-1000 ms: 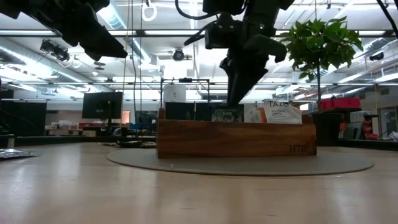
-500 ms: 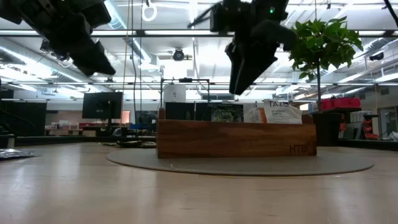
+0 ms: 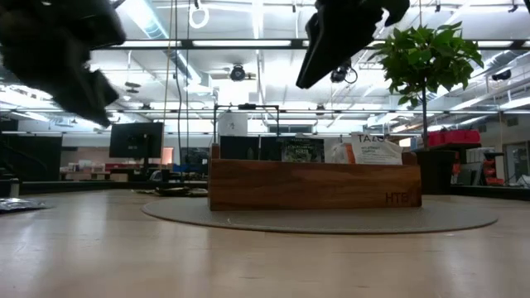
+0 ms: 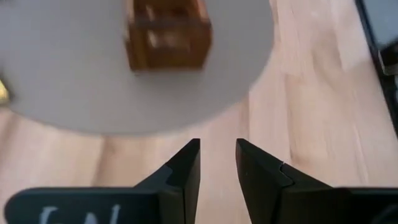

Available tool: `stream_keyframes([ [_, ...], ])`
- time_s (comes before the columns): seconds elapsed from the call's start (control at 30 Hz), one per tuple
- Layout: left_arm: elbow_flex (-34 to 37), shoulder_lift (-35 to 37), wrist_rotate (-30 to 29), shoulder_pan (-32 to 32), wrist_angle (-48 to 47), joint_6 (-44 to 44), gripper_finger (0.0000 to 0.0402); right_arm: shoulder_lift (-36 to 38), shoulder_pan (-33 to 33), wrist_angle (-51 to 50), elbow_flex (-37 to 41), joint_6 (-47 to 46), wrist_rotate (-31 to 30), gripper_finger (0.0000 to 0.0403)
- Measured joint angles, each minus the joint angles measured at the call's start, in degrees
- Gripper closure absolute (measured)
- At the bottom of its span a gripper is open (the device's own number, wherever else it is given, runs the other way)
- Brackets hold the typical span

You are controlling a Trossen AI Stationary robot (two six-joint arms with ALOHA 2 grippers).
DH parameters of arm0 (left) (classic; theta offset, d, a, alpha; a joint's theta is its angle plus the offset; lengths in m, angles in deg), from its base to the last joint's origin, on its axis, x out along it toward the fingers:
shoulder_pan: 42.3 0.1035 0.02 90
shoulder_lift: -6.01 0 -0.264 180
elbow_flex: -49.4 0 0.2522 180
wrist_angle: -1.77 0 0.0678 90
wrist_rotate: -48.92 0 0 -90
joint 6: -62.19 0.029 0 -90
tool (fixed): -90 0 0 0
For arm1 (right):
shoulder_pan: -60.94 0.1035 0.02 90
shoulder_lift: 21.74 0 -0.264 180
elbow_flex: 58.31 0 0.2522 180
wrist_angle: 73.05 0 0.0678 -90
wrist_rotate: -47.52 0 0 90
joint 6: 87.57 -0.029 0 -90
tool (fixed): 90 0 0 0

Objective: Pick & Place Tea
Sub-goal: Put the purple tea bag into the middle section of the wooden organizer

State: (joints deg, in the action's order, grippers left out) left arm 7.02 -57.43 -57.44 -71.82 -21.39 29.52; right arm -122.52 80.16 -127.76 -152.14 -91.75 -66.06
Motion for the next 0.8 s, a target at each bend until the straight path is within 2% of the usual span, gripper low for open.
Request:
stream_keyframes([
  [0.2,0.0,-0.7,0.0,-6.9,-3.1,-9.0,0.0301,-0.1,3.3,7.2,3.2,-2.9,-1.2,0.0237],
  [0.4,0.0,-1.1,-1.8,-15.3,-3.1,-11.1,0.0301,-0.3,5.4,18.3,8.3,-3.0,-2.9,0.0237],
  [0.63,0.0,-7.2,-2.8,-19.0,-8.7,-16.9,0.0301,-0.3,5.6,23.1,11.0,-5.4,-4.0,0.0237],
  [0.8,0.0,-12.1,-2.5,-19.6,-8.2,-18.1,0.0301,-0.3,5.6,23.6,11.3,-5.9,-4.5,0.0237],
])
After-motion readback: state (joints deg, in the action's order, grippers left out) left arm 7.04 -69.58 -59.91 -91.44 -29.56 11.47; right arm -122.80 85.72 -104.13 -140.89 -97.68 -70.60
